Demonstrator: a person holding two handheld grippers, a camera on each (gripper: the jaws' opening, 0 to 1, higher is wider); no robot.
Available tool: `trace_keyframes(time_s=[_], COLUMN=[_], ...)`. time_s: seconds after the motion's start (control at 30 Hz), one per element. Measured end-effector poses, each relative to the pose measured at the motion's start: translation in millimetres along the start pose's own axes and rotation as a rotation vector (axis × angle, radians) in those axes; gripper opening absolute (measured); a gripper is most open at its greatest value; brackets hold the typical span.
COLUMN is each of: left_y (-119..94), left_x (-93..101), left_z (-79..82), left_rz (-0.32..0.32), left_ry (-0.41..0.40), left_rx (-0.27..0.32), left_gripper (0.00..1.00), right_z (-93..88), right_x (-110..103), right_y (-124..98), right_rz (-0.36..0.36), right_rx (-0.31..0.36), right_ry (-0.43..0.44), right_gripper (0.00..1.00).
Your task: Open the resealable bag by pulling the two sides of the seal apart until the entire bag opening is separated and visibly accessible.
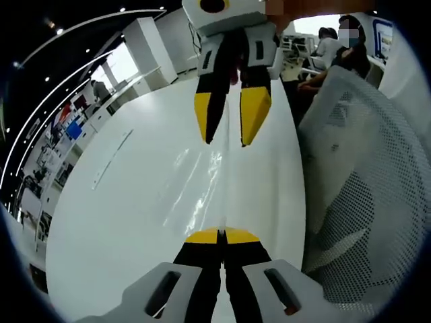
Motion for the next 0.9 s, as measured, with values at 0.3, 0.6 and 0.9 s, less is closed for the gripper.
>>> trace_keyframes(time_s=[0.3,0.6,0.9], left_y=[0.4,-0.9,-0.8], left_x=[2.5,4.1,7.0], left_z=[6.6,11.6,15.4], left_rz=[-0.009,-0.019,-0.034], left_ry=[0.016,0.023,0.034], left_rx=[-0.006,-0.005,-0.004], left_gripper=[0.0,0.0,0.0], right_z=[14.0,20.0,18.1], right_x=[-12.5,-17.1,-19.4], right_y=[24.4,32.1,39.0], right_rz=[0.037,0.051,0.056], right_rx=[0.007,0.013,-0.012], right_ry=[-0.054,-0.08,-0.131], right_gripper=[0.14,0.11,0.03])
Point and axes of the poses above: the point that each gripper's makers call its tool centre point, and the gripper's own axes: y roughly forward along the fingers, x roughly to its right, z roughly out of its top, the point moved 6 cm from there along -y, roughly backward along the fingers, and after that the axes turned 5 degrees about -z, right-handed, at the moved point
